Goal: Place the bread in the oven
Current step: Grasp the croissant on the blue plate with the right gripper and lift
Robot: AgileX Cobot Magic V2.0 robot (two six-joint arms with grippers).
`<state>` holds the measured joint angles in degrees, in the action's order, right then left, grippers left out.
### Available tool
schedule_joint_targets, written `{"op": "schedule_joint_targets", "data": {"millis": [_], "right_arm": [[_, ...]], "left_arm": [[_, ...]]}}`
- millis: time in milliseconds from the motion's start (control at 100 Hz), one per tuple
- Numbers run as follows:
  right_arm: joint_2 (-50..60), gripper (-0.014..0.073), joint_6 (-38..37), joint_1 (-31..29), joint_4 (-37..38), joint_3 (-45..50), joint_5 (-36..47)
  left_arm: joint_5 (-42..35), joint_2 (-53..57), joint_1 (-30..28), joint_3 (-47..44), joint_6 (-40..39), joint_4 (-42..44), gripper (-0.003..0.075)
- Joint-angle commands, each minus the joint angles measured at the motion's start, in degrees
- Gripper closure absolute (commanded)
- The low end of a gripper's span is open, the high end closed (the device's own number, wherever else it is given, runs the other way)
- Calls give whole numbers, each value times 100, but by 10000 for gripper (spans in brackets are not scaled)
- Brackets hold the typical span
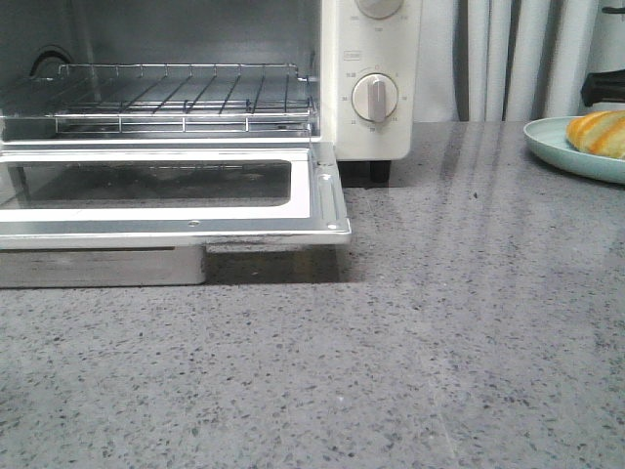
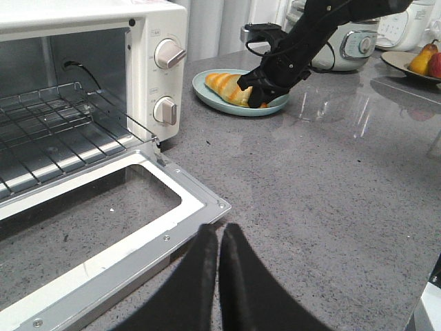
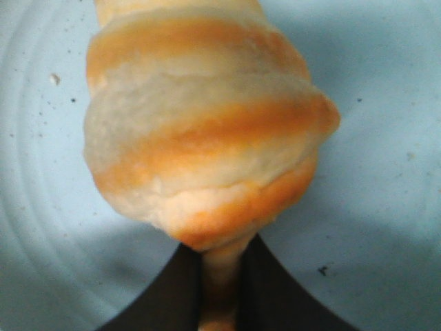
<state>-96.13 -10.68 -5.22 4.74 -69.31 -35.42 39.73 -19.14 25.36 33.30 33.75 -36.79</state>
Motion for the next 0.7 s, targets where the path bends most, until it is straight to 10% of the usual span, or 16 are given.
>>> {"op": "schedule_joint_targets", "data": {"millis": [0,270,690], "right_arm": [[529,662,14,-25,26,-149,580],[2108,662,14,766,-193,-399,2522],[1913,662,1068,4988,130,-1133,2113]], "left_arm": [[-299,-57,39,197,-48,-229,742],[-353,-57,39,197,-48,-207,741],[-1112,-89,39,197,0,-131,741]]}}
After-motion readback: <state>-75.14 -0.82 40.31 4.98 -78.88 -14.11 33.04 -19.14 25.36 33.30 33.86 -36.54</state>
